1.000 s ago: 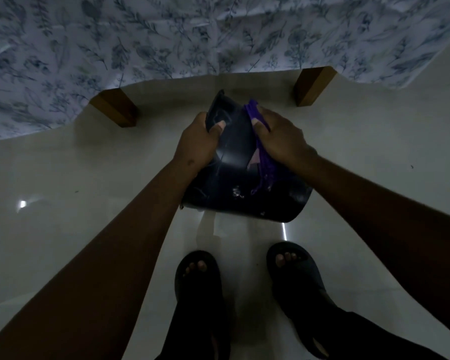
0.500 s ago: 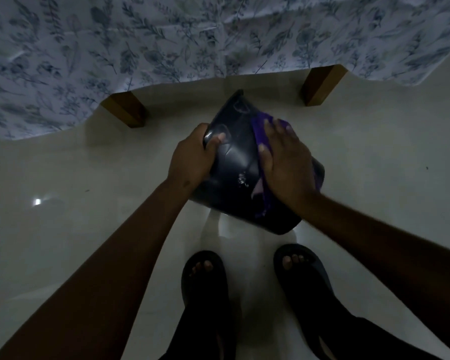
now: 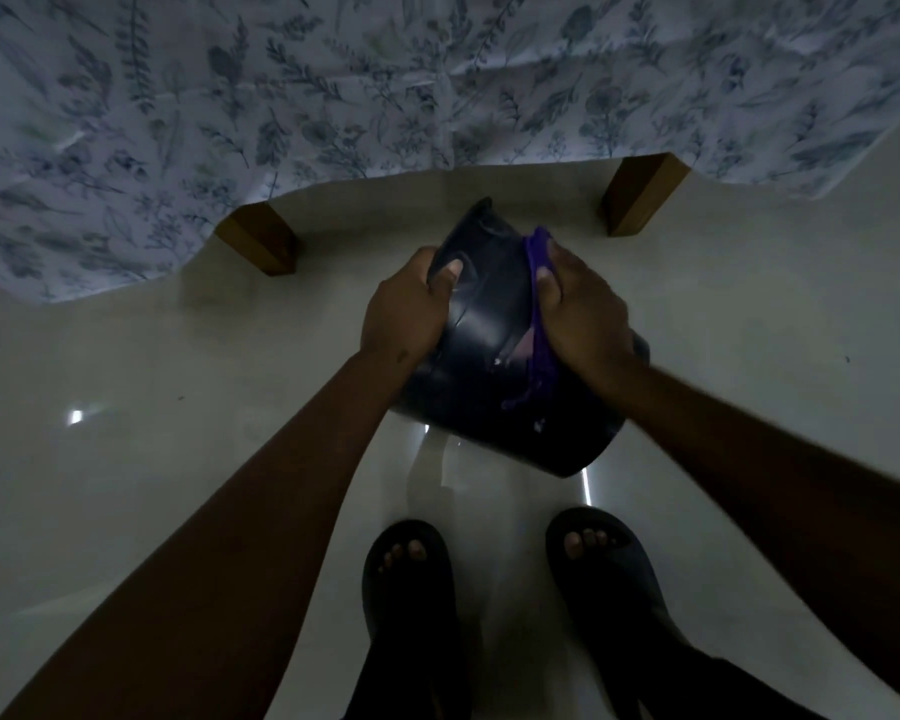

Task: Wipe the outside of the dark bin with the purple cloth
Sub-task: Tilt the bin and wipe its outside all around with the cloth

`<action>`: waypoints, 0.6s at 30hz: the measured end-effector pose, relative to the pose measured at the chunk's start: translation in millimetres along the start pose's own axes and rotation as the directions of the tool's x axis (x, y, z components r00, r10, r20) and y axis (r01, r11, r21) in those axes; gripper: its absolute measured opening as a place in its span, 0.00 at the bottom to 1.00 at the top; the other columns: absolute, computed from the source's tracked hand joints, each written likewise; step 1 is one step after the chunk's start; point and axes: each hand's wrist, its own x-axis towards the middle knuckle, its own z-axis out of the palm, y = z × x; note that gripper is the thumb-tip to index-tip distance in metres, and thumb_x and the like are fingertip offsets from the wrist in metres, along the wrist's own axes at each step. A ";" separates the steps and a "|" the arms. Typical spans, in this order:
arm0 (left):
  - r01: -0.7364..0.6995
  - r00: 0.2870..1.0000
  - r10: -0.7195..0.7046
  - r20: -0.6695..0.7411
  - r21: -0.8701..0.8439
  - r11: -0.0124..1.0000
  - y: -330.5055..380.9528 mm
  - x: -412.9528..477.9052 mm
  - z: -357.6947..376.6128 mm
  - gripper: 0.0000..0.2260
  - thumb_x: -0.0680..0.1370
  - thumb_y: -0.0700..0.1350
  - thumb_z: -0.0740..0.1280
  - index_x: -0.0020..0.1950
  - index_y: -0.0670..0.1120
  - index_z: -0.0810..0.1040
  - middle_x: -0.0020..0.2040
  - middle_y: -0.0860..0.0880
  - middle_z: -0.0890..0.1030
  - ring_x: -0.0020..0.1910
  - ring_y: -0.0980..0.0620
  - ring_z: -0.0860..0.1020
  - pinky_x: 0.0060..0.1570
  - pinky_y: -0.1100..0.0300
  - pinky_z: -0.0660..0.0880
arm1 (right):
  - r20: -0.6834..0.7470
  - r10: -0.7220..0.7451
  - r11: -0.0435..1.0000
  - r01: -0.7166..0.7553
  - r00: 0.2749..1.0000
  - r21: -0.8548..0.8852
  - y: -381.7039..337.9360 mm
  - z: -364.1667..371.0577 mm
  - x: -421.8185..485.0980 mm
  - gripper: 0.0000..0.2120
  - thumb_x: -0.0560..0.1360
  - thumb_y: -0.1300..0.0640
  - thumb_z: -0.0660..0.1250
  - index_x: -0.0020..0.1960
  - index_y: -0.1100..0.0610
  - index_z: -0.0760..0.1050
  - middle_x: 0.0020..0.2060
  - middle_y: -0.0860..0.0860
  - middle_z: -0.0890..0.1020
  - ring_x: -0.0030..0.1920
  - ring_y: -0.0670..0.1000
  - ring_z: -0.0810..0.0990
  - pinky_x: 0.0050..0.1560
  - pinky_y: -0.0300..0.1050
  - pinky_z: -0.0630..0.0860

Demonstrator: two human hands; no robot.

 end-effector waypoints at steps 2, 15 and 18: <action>0.021 1.000 -0.021 0.002 0.009 1.000 -2.5 2.7 0.1 0.15 0.81 0.55 0.56 0.62 0.51 0.75 0.54 0.46 0.82 0.52 0.45 0.79 0.49 0.56 0.75 | -0.026 -0.212 0.957 0.202 0.977 -0.210 -5.4 11.8 -51.6 0.25 0.81 0.47 0.49 0.77 0.51 0.54 0.76 0.53 0.61 0.75 0.58 0.59 0.72 0.57 0.60; 0.017 0.999 -0.018 -0.040 -0.008 1.000 8.6 6.0 2.5 0.17 0.82 0.54 0.56 0.63 0.45 0.74 0.57 0.43 0.80 0.56 0.44 0.78 0.48 0.60 0.68 | -0.012 -0.156 0.980 0.153 0.988 -0.131 -10.2 0.8 -15.4 0.25 0.82 0.47 0.49 0.77 0.54 0.57 0.75 0.56 0.63 0.74 0.58 0.62 0.72 0.56 0.62; 0.046 0.998 -0.044 -0.038 0.040 0.998 6.2 9.9 3.8 0.17 0.82 0.55 0.56 0.61 0.46 0.75 0.56 0.43 0.81 0.55 0.43 0.78 0.48 0.58 0.69 | 0.003 -0.158 0.972 0.156 0.987 -0.178 -13.6 5.0 -27.5 0.26 0.82 0.47 0.48 0.77 0.54 0.53 0.77 0.55 0.59 0.76 0.59 0.57 0.73 0.57 0.58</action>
